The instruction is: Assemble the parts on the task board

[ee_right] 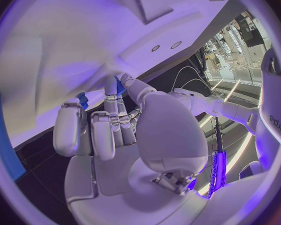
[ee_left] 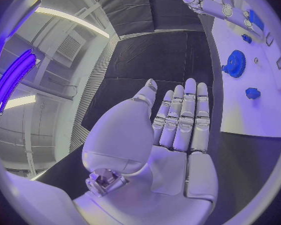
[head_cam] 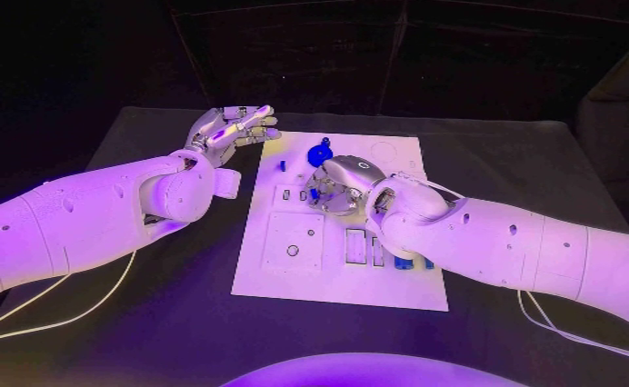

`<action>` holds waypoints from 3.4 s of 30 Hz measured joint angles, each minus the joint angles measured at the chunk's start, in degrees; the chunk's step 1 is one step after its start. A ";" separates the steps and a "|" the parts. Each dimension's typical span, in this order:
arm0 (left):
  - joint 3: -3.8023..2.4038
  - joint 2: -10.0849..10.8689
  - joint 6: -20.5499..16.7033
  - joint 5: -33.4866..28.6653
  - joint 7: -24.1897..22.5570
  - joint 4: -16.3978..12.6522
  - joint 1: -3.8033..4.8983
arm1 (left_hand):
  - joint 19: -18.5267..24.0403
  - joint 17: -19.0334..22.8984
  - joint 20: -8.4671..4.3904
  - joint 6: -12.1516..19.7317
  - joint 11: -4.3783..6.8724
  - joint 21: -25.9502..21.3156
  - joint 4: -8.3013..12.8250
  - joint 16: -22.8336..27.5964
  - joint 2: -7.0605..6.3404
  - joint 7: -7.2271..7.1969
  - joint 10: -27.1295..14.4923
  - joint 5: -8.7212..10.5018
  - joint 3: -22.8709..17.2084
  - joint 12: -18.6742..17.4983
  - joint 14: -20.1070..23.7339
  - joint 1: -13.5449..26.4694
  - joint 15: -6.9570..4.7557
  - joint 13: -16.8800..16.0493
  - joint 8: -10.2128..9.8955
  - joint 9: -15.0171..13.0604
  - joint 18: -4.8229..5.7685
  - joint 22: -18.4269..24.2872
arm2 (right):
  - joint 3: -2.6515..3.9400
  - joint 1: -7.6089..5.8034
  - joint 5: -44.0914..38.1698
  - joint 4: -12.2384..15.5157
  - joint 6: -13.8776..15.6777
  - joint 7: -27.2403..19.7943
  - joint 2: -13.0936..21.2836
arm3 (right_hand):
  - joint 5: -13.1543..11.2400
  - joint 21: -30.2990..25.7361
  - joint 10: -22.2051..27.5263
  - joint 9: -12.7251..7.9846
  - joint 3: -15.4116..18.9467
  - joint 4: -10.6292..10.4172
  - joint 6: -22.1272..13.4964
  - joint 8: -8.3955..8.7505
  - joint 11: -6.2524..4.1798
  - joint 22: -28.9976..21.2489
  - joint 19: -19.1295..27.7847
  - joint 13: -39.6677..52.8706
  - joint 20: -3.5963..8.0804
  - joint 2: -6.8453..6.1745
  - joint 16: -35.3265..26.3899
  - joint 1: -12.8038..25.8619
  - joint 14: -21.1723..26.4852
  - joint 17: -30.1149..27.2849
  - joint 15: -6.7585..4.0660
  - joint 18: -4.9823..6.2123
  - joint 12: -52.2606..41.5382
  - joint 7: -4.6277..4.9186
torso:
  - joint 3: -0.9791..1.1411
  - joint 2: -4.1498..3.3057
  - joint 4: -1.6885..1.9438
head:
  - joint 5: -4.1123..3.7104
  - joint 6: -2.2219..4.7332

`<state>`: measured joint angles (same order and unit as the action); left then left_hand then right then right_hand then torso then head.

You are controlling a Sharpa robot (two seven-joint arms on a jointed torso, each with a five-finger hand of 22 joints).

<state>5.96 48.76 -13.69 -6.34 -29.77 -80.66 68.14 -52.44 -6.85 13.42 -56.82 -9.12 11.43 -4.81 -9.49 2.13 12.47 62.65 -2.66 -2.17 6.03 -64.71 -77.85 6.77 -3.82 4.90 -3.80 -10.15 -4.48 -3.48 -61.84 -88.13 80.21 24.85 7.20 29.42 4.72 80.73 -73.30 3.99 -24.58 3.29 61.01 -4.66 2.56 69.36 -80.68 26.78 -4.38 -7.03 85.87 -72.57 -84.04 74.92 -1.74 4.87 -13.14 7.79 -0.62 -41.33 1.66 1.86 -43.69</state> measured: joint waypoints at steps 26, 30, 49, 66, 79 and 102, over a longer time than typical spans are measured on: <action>0.01 0.04 0.02 0.00 0.06 0.03 0.00 | 0.00 0.01 0.00 0.00 0.00 0.00 0.00 0.00 0.00 0.00 0.00 0.00 0.00 0.00 0.00 0.00 0.00 -0.01 0.00 0.00 0.00 0.04 | 0.07 -0.08 -0.39 -0.20 0.22 0.68 0.00 | 1.81 0.00 -0.81 -0.29 3.65 -2.05 -4.03 0.90 0.42 -0.05 -0.23 -1.81 -0.22 -1.94 0.00 1.16 -0.01 -0.01 0.41 0.00 2.04 0.70 | 0.03 -0.02 0.01 | -0.15 0.08; 0.01 0.04 0.04 0.00 0.12 0.04 0.00 | 0.00 0.02 0.00 0.00 0.00 0.00 0.00 0.00 0.00 0.00 0.00 0.00 0.00 0.00 0.00 0.00 0.00 -0.01 0.00 0.00 0.00 0.04 | 0.07 -0.08 -0.30 -0.23 0.34 0.68 0.00 | 1.81 0.00 -0.81 -0.29 4.26 -2.18 -4.74 0.90 0.42 -0.05 -0.23 -2.15 -0.23 -1.94 0.00 1.16 -0.01 -0.01 0.41 0.00 2.18 0.85 | 0.04 -0.02 0.00 | -0.19 0.08; 0.01 0.02 0.15 0.00 0.35 0.22 0.00 | 0.00 -0.03 0.00 0.00 0.00 0.00 0.00 0.00 0.00 0.00 0.00 0.00 0.00 0.00 0.00 0.00 0.00 -0.02 -0.23 0.00 0.00 0.03 | -0.04 0.05 0.04 1.16 1.41 0.73 1.68 | 1.81 0.00 -1.96 -0.22 9.65 -3.91 -7.22 0.89 1.13 -0.07 0.00 -2.05 -0.44 -2.50 -0.20 0.53 -0.01 -0.01 0.41 0.01 2.09 1.26 | 0.06 -0.01 -0.02 | -0.29 0.06; 0.02 1.75 1.80 6.52 3.75 0.07 0.34 | -16.24 -10.22 -6.32 -5.00 4.84 8.45 1.67 -14.11 -0.10 -3.92 10.18 0.00 0.40 1.73 -18.88 0.10 -6.39 -1.28 0.25 -0.31 0.00 -3.85 | 0.94 -5.85 15.46 13.14 2.04 -8.01 13.82 | 4.85 0.00 -3.35 0.21 13.80 -5.25 -6.77 -0.02 0.43 0.36 -0.21 0.10 -0.65 0.17 -1.41 -3.70 0.20 -0.02 0.62 0.01 -1.05 0.54 | 0.20 0.52 -0.32 | -0.03 0.98; 0.00 1.51 9.65 27.70 26.59 -2.91 4.48 | -31.45 -67.97 -11.38 -7.52 8.55 43.33 -5.44 -76.47 0.97 -6.92 16.86 -0.20 6.99 19.41 -19.36 8.72 -9.97 -14.94 5.29 -2.55 2.65 -36.80 | 1.30 -10.50 30.87 13.66 -1.53 -10.51 20.56 | 6.94 0.00 -6.78 1.11 18.24 -6.37 0.22 -5.16 -1.26 -0.08 -0.31 41.33 0.53 3.41 -2.11 -3.48 0.02 0.03 -0.67 0.00 -49.46 -1.48 | 0.70 2.30 -0.53 | 0.70 0.30; 4.99 -13.34 19.34 55.26 58.14 3.16 11.32 | -31.55 -68.09 -12.09 -0.06 10.48 68.18 -11.46 -80.34 5.10 -9.93 11.67 -0.20 17.48 62.10 -19.26 9.85 -11.49 -56.34 28.48 -19.42 6.22 -67.80 | 1.25 -11.08 37.34 10.66 -1.90 -6.79 22.33 | 11.61 -0.87 -5.40 6.51 21.57 -5.28 -3.41 -12.14 -1.54 -1.89 0.35 45.13 1.54 5.47 -1.51 -6.09 0.10 0.01 -1.73 0.00 -53.86 -1.74 | 1.17 3.72 -1.05 | 1.70 -0.18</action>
<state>10.95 35.42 5.65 48.92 28.37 -77.50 79.46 -83.99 -74.94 1.33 -56.87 1.36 79.61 -16.27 -89.83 7.23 2.54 74.32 -2.87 15.31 68.13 -83.97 -68.00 -4.72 -60.16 33.39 -23.22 -3.93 -72.28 -2.22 -72.92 -50.79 90.87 22.95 0.41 51.75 16.33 79.86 -78.70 10.50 -3.00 -1.99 57.60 -16.80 1.02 67.47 -80.33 71.91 -2.84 -1.57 84.36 -78.65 -83.94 74.93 -3.47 4.87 -67.01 6.05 0.55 -37.61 0.60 3.57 -43.86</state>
